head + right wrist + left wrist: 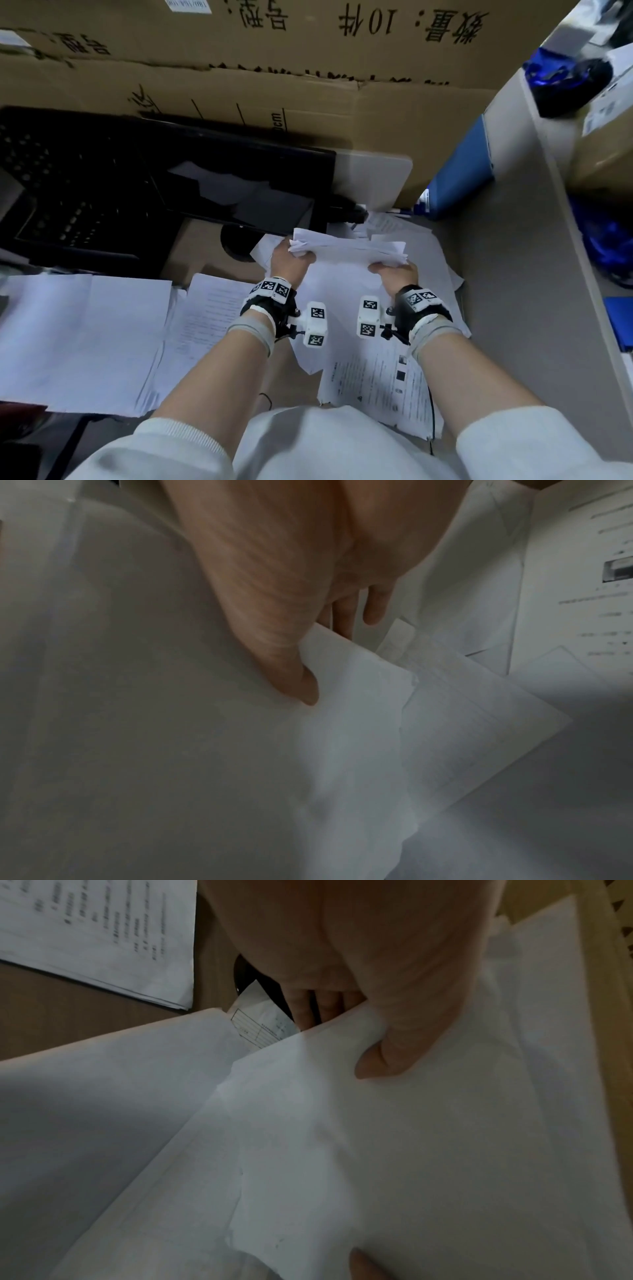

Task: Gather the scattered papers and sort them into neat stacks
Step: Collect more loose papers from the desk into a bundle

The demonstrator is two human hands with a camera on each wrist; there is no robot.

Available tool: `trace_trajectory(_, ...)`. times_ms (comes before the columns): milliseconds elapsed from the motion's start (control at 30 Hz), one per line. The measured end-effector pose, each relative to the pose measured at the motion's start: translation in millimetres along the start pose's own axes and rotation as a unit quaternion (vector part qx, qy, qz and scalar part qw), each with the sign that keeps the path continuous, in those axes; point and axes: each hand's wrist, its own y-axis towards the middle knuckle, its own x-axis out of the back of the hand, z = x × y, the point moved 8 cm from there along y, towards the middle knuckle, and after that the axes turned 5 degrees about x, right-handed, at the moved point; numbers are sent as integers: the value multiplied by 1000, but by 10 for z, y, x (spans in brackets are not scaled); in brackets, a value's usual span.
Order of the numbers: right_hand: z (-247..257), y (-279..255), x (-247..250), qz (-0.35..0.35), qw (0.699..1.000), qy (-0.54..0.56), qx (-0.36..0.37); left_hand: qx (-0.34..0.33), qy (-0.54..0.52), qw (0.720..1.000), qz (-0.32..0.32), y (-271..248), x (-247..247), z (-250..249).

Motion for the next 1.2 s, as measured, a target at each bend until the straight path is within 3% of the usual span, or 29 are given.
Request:
trace_trajectory(100, -52, -37, -49, 18, 1000, -14, -16, 17, -11, 1000, 23, 70, -51, 98)
trace_trajectory(233, 18, -68, 45, -15, 1000, 21, 5, -1, -56, 997, 56, 69, -103, 10)
trace_trajectory(467, -102, -307, 480, -86, 987, 132, 4, 41, -64, 976, 203, -146, -598, 165)
trace_trajectory(633, -614, -532, 730, -74, 990, 117, -43, 12, -89, 978, 187, -392, -912, 252)
trace_trajectory(733, -986, -686, 863, -56, 990, 69, -105, 11, -56, 976, 209, -560, -1113, 340)
trace_trajectory(900, -1497, -739, 1015, -80, 986, 31, -140, 26, 50, 964, 260, -715, -1317, 675)
trace_trajectory(1033, -1819, -685, 1012, -46, 981, 18, -189, 87, 96, 970, 207, -779, -1370, 1115)
trace_trajectory(1200, -2330, -664, 1268, -75, 962, -76, -252, 93, 110, 984, 101, -805, -1251, 1467)
